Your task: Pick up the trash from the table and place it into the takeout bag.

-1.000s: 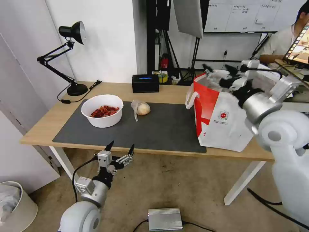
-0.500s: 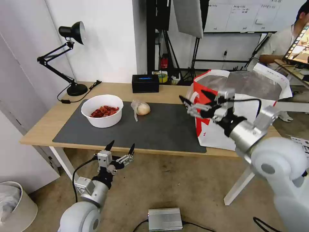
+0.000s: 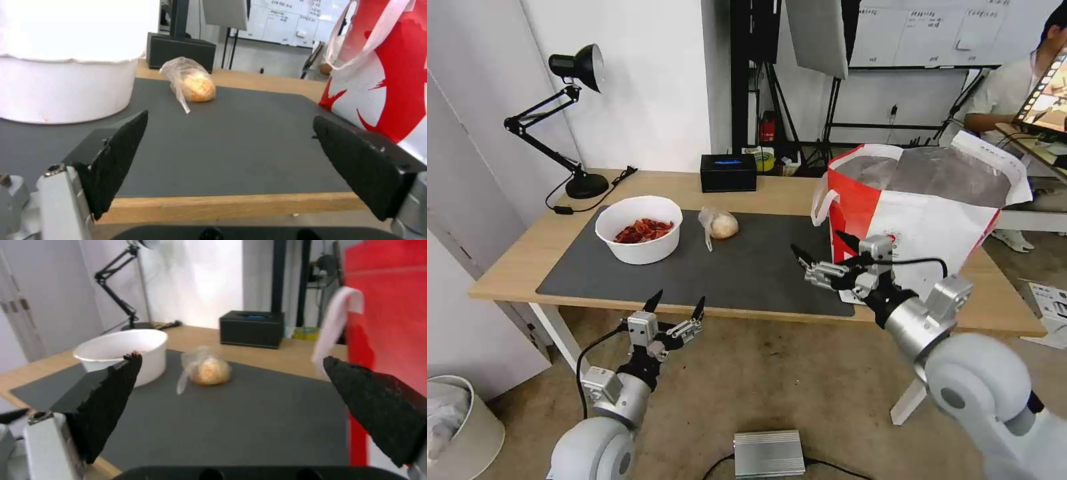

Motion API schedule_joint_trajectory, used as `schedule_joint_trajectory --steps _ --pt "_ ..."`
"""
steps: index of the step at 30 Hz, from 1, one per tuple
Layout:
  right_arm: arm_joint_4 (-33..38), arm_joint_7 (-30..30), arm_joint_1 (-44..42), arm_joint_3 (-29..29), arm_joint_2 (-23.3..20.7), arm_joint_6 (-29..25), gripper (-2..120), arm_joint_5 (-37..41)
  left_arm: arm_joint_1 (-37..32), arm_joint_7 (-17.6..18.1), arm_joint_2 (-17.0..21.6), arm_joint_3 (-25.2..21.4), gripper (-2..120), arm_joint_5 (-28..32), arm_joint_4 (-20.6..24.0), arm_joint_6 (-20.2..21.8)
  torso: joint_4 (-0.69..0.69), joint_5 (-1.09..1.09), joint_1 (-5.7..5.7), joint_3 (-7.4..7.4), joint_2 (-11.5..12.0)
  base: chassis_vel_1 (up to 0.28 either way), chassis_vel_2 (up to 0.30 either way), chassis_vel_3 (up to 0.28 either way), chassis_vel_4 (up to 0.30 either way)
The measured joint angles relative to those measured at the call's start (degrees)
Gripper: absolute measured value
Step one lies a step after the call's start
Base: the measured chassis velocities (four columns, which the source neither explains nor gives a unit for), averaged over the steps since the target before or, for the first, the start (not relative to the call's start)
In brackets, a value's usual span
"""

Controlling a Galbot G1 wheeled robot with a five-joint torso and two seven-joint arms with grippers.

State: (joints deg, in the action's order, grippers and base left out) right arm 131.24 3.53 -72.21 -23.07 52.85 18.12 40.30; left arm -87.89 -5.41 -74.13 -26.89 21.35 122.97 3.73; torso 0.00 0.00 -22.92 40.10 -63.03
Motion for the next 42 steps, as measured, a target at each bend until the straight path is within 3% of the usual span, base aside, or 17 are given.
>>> schedule_joint_trajectory --steps 10,19,42 --pt "-4.1 -3.08 -5.83 -2.01 -2.48 -4.86 100 -4.27 0.41 -0.42 1.36 -1.59 100 1.26 -0.81 -0.43 0.0 0.0 0.0 0.0 0.0 0.0 0.0 0.0 0.0" --pt "-8.2 -4.58 -8.39 -1.09 -0.91 -9.99 100 -7.02 0.55 -0.68 1.6 -2.1 100 1.54 -1.49 -1.06 0.0 0.0 0.0 0.0 0.0 0.0 0.0 0.0 0.0" --pt "-10.49 -4.52 -9.72 0.05 1.55 -11.13 100 -8.29 0.5 -1.49 1.61 -2.81 100 1.72 -1.49 -0.87 0.0 0.0 0.0 0.0 0.0 0.0 0.0 0.0 0.0"
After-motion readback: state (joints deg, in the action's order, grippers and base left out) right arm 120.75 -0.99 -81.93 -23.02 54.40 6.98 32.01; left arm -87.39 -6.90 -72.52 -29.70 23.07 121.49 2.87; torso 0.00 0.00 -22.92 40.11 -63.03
